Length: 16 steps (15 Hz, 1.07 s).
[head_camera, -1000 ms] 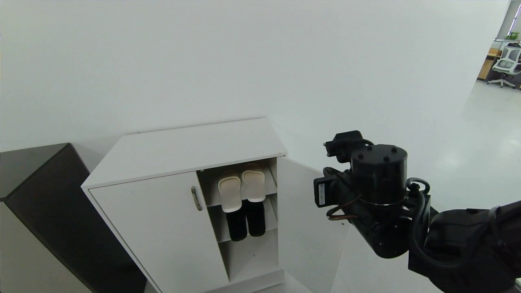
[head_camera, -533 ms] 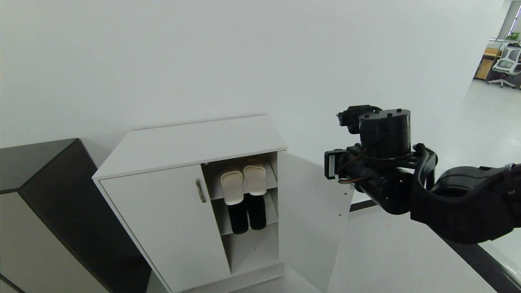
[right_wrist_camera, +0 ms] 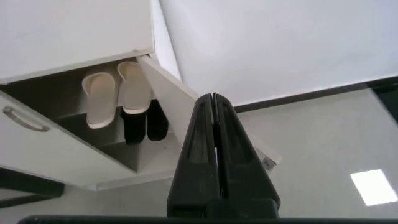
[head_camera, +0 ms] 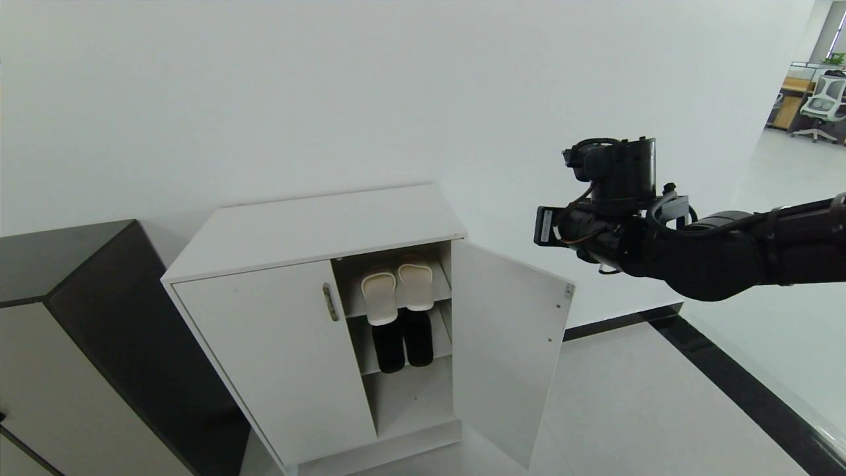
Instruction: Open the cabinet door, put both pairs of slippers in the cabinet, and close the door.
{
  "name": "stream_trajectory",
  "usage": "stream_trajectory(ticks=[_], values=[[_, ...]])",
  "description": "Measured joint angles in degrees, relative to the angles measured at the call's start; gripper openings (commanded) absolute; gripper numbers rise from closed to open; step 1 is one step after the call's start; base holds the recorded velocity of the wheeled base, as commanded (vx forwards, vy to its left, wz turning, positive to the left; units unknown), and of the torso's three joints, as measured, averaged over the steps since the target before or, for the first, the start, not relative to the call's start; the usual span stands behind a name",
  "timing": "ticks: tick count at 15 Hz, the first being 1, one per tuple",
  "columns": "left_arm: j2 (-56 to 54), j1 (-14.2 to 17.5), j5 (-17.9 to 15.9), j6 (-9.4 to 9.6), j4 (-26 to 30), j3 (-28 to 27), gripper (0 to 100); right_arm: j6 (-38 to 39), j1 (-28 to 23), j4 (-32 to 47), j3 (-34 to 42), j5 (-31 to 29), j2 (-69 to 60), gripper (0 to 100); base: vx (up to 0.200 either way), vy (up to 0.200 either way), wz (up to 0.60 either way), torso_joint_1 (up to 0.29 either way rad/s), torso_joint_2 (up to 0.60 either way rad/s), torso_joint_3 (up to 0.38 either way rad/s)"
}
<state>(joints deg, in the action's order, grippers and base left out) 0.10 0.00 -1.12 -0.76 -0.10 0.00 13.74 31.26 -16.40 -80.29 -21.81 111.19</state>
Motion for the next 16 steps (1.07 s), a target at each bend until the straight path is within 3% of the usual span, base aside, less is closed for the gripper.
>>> stream_trajectory(ticks=[8, 16], values=[[0.0, 0.0, 0.0, -0.17, 0.0, 0.0, 0, 0.7, -5.9, -0.3, -4.6, 1.5, 9.6, 0, 0.0, 0.0, 0.0, 0.0, 0.0, 0.0], [0.0, 0.0, 0.0, -0.2, 0.0, 0.0, 0, 0.7, -6.3, -0.8, -5.1, 1.6, 13.8, 0, 0.0, 0.0, 0.0, 0.0, 0.0, 0.0]])
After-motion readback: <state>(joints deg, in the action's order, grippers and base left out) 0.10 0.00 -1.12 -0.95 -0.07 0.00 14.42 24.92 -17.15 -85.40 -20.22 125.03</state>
